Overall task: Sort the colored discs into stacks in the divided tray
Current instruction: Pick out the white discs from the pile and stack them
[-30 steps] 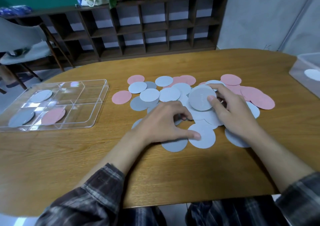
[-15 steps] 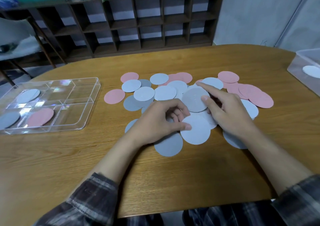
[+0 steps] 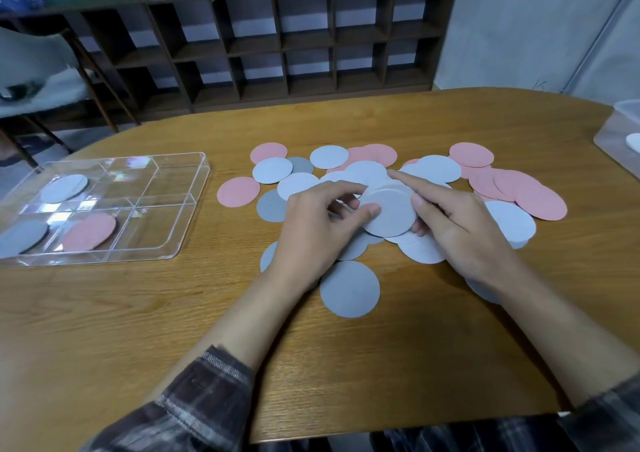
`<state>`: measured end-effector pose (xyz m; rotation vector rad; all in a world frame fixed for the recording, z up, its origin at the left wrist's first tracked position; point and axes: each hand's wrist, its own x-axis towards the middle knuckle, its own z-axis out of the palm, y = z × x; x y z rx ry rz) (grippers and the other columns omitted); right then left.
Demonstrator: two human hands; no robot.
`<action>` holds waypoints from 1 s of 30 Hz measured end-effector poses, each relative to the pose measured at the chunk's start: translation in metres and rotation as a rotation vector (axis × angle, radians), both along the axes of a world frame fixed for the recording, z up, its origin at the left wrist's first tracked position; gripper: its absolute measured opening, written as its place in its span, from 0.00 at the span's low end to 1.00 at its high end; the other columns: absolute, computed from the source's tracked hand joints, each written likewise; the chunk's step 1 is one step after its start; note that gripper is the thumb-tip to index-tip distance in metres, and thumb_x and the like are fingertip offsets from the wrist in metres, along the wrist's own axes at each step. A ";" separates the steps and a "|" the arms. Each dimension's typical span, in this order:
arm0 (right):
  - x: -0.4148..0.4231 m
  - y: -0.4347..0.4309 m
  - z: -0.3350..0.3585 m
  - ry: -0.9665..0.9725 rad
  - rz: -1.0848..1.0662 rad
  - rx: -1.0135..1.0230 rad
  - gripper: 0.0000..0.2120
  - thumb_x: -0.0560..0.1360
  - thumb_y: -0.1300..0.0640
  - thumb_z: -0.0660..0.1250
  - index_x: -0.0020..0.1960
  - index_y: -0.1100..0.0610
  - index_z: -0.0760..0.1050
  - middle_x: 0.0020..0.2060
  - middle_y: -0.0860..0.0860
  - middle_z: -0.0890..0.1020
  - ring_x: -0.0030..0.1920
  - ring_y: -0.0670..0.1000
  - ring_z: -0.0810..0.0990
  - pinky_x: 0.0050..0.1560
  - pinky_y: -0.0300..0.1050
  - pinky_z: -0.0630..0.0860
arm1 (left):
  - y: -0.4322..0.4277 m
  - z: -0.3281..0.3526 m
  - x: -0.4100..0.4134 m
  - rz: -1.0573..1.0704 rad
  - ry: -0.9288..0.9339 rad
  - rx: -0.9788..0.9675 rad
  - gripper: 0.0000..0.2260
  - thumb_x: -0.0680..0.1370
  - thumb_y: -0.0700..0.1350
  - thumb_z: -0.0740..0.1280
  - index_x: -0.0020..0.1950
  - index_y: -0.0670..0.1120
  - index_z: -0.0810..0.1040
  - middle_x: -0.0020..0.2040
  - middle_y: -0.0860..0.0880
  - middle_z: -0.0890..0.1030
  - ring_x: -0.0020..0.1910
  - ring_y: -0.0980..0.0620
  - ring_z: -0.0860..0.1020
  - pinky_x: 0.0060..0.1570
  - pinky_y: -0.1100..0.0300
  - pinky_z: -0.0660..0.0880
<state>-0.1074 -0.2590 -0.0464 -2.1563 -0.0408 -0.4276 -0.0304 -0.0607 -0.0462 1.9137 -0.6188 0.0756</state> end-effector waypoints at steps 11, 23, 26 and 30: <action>0.002 0.007 0.000 -0.025 -0.004 -0.250 0.23 0.84 0.57 0.63 0.78 0.51 0.67 0.41 0.27 0.74 0.45 0.35 0.74 0.46 0.26 0.66 | -0.001 0.001 0.000 0.090 -0.055 0.014 0.10 0.74 0.49 0.80 0.50 0.45 0.88 0.41 0.52 0.85 0.40 0.57 0.81 0.45 0.65 0.77; 0.002 -0.002 -0.001 -0.026 -0.131 -0.141 0.13 0.83 0.56 0.63 0.67 0.47 0.75 0.44 0.45 0.81 0.41 0.46 0.77 0.39 0.35 0.69 | 0.013 -0.009 0.020 -0.027 -0.211 0.525 0.24 0.83 0.54 0.67 0.76 0.45 0.73 0.77 0.47 0.73 0.77 0.50 0.68 0.75 0.52 0.67; 0.004 -0.003 -0.002 -0.035 -0.143 -0.148 0.14 0.83 0.56 0.64 0.67 0.48 0.75 0.45 0.46 0.82 0.42 0.47 0.78 0.41 0.43 0.73 | 0.013 -0.007 0.020 0.001 -0.223 0.528 0.21 0.82 0.54 0.68 0.73 0.46 0.75 0.68 0.48 0.80 0.68 0.46 0.75 0.65 0.50 0.73; 0.005 -0.003 -0.003 -0.030 -0.147 -0.140 0.14 0.83 0.56 0.64 0.68 0.48 0.75 0.45 0.48 0.82 0.44 0.50 0.79 0.44 0.47 0.74 | 0.015 -0.005 0.021 0.072 -0.209 0.487 0.23 0.79 0.56 0.71 0.73 0.51 0.77 0.62 0.52 0.82 0.61 0.50 0.78 0.56 0.52 0.75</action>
